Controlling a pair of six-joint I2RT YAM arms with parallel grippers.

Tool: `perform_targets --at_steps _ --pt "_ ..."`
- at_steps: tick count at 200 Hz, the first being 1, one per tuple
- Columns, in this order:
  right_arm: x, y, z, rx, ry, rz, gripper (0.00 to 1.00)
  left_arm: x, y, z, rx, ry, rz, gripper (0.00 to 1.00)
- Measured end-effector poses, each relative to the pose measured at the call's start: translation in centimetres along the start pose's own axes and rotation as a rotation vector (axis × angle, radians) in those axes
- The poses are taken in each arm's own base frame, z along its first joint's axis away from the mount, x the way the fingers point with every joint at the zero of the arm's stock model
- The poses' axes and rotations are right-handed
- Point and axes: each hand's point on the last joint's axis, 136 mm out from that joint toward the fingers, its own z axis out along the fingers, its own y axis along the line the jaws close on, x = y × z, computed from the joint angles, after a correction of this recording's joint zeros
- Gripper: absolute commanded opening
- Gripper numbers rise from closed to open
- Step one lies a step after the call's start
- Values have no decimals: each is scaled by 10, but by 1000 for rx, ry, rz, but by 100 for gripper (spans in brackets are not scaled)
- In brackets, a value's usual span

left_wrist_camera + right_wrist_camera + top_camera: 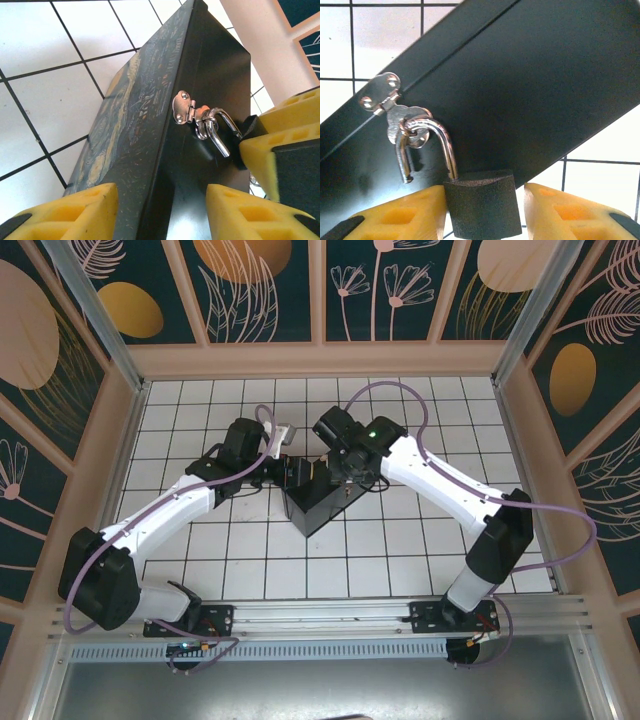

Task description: Unlock a padlock with a key

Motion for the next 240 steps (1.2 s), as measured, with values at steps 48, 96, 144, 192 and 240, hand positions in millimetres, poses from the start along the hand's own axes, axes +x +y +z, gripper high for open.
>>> perform_targets --at_steps 48,96,144,192,240 --pt "0 0 0 -23 11 0 25 12 -2 -4 26 18 4 49" --pt "-2 -2 1 -35 23 12 16 16 -8 -6 62 26 11 48" --pt "-16 -13 4 -49 15 77 8 19 -25 -5 147 42 -12 48" --pt "-41 -11 10 -61 -21 123 4 28 -47 -3 221 78 2 47" --pt "-58 8 10 -150 -72 156 3 33 -55 -1 244 88 -1 48"
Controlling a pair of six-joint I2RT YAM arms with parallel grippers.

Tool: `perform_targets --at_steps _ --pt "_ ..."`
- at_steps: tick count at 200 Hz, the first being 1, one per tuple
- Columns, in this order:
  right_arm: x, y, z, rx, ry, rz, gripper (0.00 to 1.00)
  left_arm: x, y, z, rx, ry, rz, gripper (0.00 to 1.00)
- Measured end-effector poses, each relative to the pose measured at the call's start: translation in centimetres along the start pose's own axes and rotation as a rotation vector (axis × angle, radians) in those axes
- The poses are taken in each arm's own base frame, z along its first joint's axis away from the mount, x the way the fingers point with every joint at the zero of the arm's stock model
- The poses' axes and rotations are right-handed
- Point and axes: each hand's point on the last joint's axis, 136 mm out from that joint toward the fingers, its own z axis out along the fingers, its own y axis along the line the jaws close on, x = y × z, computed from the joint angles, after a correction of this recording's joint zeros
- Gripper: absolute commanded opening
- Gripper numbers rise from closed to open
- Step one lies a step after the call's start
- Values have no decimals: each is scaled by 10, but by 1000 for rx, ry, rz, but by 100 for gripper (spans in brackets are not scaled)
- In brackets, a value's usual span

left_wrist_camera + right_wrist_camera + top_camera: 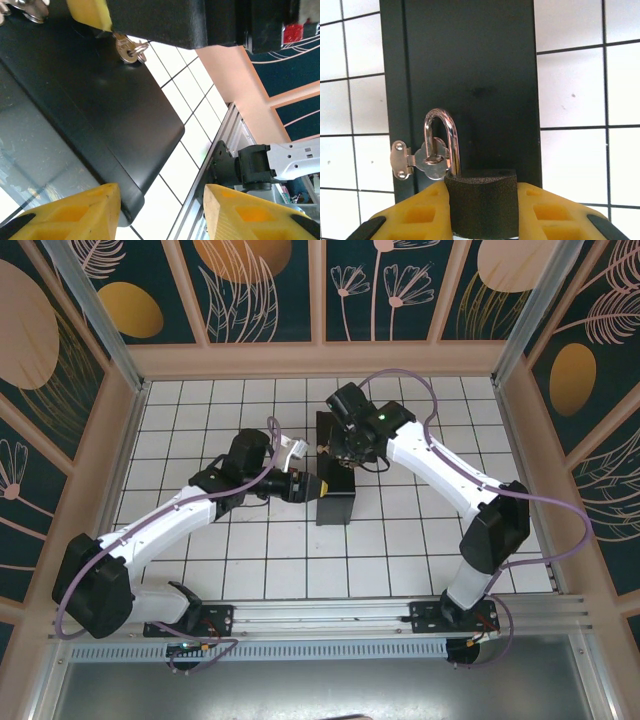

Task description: Unlock a padlock with a key

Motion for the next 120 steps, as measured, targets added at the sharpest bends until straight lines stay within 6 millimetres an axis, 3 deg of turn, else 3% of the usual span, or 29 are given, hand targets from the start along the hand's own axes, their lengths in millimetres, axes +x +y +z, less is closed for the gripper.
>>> perform_targets --at_steps 34,64,120 --pt "-2 1 8 -24 -7 18 2 -1 11 -2 -51 -10 -4 50" --pt "-16 -1 8 -35 -48 39 2 -9 22 -8 -91 -45 -22 50" --pt "-30 -4 16 -56 -99 53 2 -41 38 -44 -143 -182 -64 51"
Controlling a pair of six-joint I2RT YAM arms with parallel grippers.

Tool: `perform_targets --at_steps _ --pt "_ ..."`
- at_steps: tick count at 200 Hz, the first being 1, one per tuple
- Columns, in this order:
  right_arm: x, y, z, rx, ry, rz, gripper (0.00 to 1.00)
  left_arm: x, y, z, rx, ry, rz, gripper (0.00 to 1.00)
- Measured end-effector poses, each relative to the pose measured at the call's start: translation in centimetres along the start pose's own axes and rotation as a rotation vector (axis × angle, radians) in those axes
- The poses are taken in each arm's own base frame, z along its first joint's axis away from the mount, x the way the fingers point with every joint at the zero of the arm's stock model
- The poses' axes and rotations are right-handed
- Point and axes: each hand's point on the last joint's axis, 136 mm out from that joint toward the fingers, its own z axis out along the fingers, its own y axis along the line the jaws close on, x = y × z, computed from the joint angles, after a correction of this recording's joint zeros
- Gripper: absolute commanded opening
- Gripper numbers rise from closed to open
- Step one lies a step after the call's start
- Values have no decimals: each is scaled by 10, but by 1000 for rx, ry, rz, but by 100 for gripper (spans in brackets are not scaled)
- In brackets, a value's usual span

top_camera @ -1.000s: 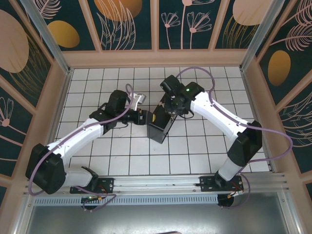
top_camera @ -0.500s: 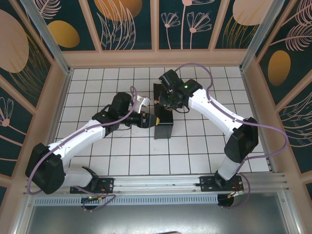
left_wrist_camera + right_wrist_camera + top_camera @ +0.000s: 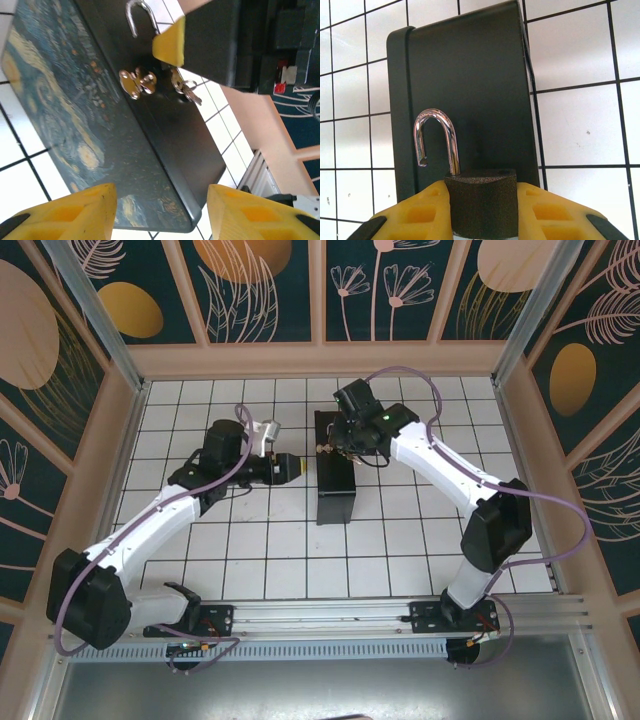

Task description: Unlock a padlock with a key

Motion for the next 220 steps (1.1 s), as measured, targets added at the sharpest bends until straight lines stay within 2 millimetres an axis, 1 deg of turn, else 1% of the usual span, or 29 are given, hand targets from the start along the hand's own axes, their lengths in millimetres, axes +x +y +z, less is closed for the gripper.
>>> perform_targets --at_steps 16,23,35,46,60,62,65,73,81,89,99,111,119,135,143,155,162,167,182,196,211,218,220 --pt "-4 -9 -2 -7 -14 11 3 -2 4 -1 -18 -8 -6 52" --pt "-6 -19 -5 0 -24 24 3 -2 6 -1 -24 -8 -8 53" --pt "-12 -43 -13 25 -42 54 5 -3 7 -1 -32 -13 -9 53" --pt "-17 -71 -21 53 -62 90 5 -3 9 -2 -42 -17 -11 54" --pt "-18 -107 -29 87 -85 140 6 -6 12 -1 -54 -22 -14 54" --pt "-17 -110 -30 89 -86 145 6 -7 12 -1 -55 -24 -14 54" --pt "-16 -119 -31 99 -91 156 6 -8 13 -1 -58 -25 -14 54" --pt "-10 -136 -30 114 -92 180 6 -10 14 0 -66 -28 -15 53" --pt "0 -149 -25 120 -82 197 7 -11 17 2 -78 -30 -18 54" --pt "12 -159 -16 126 -58 208 7 -10 20 3 -88 -30 -20 54" --pt "31 -169 0 126 -16 216 8 -11 24 5 -103 -28 -26 53" --pt "52 -175 21 121 41 222 10 -14 26 8 -112 -30 -28 53" --pt "65 -179 34 126 81 224 12 -17 27 9 -118 -35 -27 53" --pt "81 -186 59 134 136 230 19 -23 26 8 -128 -52 -21 53" --pt "86 -189 69 138 154 232 24 -26 26 7 -135 -62 -18 53" --pt "90 -190 78 134 170 234 36 -30 27 6 -145 -73 -15 53" --pt "91 -190 80 129 172 230 44 -30 27 6 -147 -75 -15 53" --pt "90 -189 80 126 169 226 46 -30 27 6 -150 -76 -15 53" --pt "84 -186 78 111 148 205 47 -29 30 6 -162 -74 -19 53" --pt "75 -181 71 94 122 191 47 -28 31 6 -164 -72 -21 54" --pt "60 -171 55 65 75 177 41 -27 30 6 -156 -65 -24 53" --pt "51 -164 46 44 44 169 35 -25 29 7 -148 -62 -25 53" --pt "49 -162 43 39 35 168 32 -25 29 7 -146 -61 -27 53"
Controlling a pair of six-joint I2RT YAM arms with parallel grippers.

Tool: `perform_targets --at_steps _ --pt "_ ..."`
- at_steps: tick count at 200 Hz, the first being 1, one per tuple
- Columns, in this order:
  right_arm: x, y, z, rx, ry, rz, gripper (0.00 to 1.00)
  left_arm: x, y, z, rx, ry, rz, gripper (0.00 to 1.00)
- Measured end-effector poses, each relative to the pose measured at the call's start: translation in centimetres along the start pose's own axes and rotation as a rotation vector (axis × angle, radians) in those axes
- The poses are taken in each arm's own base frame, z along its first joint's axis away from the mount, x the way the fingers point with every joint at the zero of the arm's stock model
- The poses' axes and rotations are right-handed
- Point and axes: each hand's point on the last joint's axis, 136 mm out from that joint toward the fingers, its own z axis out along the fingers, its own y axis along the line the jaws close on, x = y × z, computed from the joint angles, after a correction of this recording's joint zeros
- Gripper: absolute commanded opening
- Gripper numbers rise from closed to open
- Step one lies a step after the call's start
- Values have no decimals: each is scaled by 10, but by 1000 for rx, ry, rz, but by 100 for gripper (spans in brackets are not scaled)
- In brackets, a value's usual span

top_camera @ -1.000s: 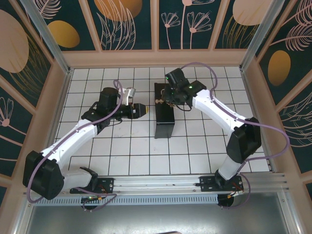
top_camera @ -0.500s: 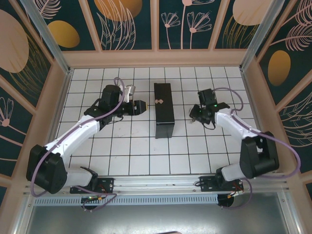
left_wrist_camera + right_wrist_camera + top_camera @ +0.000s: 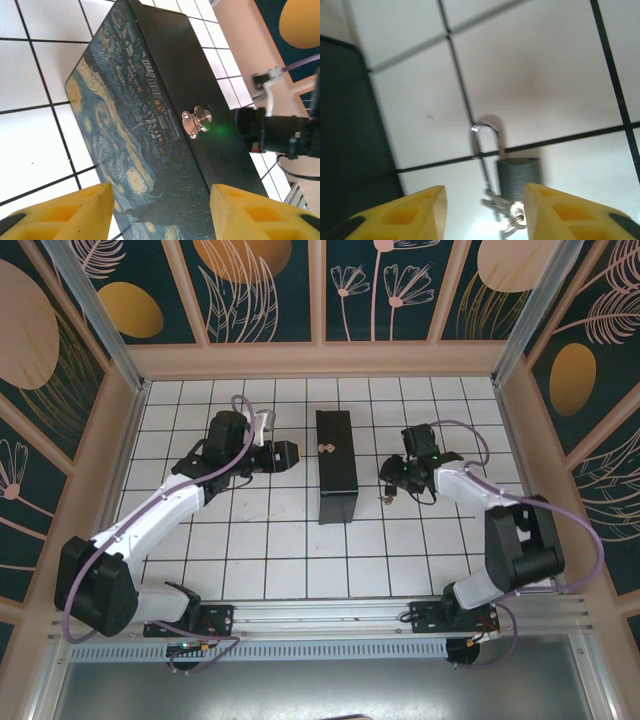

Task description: Unlock a padlock with a key

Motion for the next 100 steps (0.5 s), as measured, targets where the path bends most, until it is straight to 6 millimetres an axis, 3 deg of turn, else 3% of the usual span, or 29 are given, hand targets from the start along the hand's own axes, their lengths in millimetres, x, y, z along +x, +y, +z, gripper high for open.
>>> perform_targets --at_steps 22,42,65,100 --pt "-15 35 -30 -112 -83 -20 16 2 -1 8 30 14 -24 52" --pt "-6 75 -38 -270 -86 -43 10 0 2 26 58 25 -65 49" --pt "18 92 -20 -386 -25 -18 7 0 7 43 79 35 -115 49" --pt "42 115 14 -484 78 34 7 -10 -5 44 144 6 -136 49"
